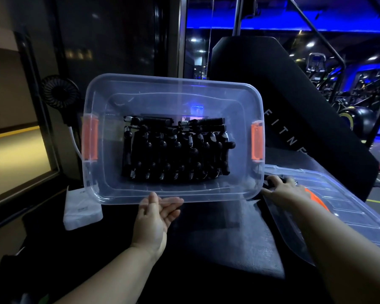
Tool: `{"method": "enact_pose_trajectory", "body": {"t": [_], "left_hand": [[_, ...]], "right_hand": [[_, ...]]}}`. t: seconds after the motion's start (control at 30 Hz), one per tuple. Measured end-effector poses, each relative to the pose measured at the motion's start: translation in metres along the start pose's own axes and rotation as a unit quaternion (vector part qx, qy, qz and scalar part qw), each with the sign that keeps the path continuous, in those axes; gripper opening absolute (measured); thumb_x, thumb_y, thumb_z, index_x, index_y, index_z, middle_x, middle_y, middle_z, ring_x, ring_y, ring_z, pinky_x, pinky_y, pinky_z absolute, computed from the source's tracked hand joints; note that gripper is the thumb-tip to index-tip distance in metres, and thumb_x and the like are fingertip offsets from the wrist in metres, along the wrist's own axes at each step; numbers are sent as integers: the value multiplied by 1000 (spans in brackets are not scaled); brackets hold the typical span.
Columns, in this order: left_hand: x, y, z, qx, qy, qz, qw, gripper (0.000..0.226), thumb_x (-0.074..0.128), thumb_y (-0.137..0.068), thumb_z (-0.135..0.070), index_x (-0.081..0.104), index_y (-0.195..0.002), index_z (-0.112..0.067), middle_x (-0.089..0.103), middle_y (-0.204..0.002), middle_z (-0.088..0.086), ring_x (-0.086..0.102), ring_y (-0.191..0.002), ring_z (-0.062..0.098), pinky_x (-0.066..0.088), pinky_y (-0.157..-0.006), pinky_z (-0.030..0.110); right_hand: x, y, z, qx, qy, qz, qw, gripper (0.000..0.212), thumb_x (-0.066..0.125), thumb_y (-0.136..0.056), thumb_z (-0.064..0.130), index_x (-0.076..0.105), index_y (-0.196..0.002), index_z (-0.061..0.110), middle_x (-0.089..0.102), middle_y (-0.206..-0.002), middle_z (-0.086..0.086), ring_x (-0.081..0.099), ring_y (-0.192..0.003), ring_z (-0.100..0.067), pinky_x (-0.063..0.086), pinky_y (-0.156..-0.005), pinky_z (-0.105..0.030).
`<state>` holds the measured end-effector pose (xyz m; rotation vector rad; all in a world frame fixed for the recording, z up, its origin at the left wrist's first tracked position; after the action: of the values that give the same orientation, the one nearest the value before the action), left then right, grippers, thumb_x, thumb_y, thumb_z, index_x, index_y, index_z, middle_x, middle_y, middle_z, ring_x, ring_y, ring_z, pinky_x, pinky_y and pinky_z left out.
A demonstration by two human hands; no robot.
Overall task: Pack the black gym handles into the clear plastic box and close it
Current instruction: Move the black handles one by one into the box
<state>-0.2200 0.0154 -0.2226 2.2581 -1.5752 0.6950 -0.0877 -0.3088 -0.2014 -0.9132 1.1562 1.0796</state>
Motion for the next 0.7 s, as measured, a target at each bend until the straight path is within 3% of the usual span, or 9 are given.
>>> {"method": "enact_pose_trajectory", "body": {"t": [0.1, 0.23, 0.4, 0.53, 0.7], "left_hand": [[0, 0, 0, 1, 2, -1, 1000, 29, 28, -102, -33, 46, -91, -12, 73, -79, 14, 71, -83, 25, 52, -73, 32], [1, 1, -1, 1, 4, -1, 1000, 30, 28, -103, -33, 46, -89, -13, 73, -77, 13, 71, -82, 25, 52, -72, 32], [0, -1, 1, 0, 5, 2, 1000, 29, 28, -103, -34, 45, -93, -11, 73, -79, 13, 72, -82, 24, 51, -71, 31], [-3, 0, 2, 1, 8, 7, 1000, 27, 28, -103, -34, 43, -106, -12, 73, -79, 12, 72, -82, 23, 52, -71, 30], [-2, 0, 2, 1, 11, 5, 1000, 26, 29, -103, -34, 43, -102, -13, 73, -79, 12, 71, -84, 26, 52, -71, 31]], "right_hand": [[-3, 6, -1, 4, 3, 9, 1000, 83, 43, -52, 93, 44, -118, 42, 37, -134, -5, 38, -124, -36, 37, -100, -49], [-7, 14, -2, 11, -2, 15, 1000, 102, 37, -37, 99, 46, -117, 37, 44, -120, -8, 44, -119, -33, 43, -95, -43], [-12, 27, -3, -12, 31, -4, 999, 93, 43, -51, 96, 48, -116, 29, 57, -102, -8, 54, -106, -30, 41, -77, -35], [-14, 40, -8, 17, 65, -42, 997, 84, 42, -65, 89, 51, -122, 28, 58, -114, -10, 45, -118, -32, 39, -89, -39], [-13, 58, -11, 62, 75, -59, 994, 76, 41, -66, 89, 55, -114, 31, 58, -122, -6, 40, -124, -32, 29, -97, -43]]}}
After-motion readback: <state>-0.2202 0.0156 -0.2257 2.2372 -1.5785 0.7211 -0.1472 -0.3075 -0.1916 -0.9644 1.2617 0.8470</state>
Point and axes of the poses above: each hand's wrist, its own y-axis away from the middle knuckle, its own x-axis out of the palm, z = x × y, the point moved 3 cm from there along -y, towards the middle knuckle
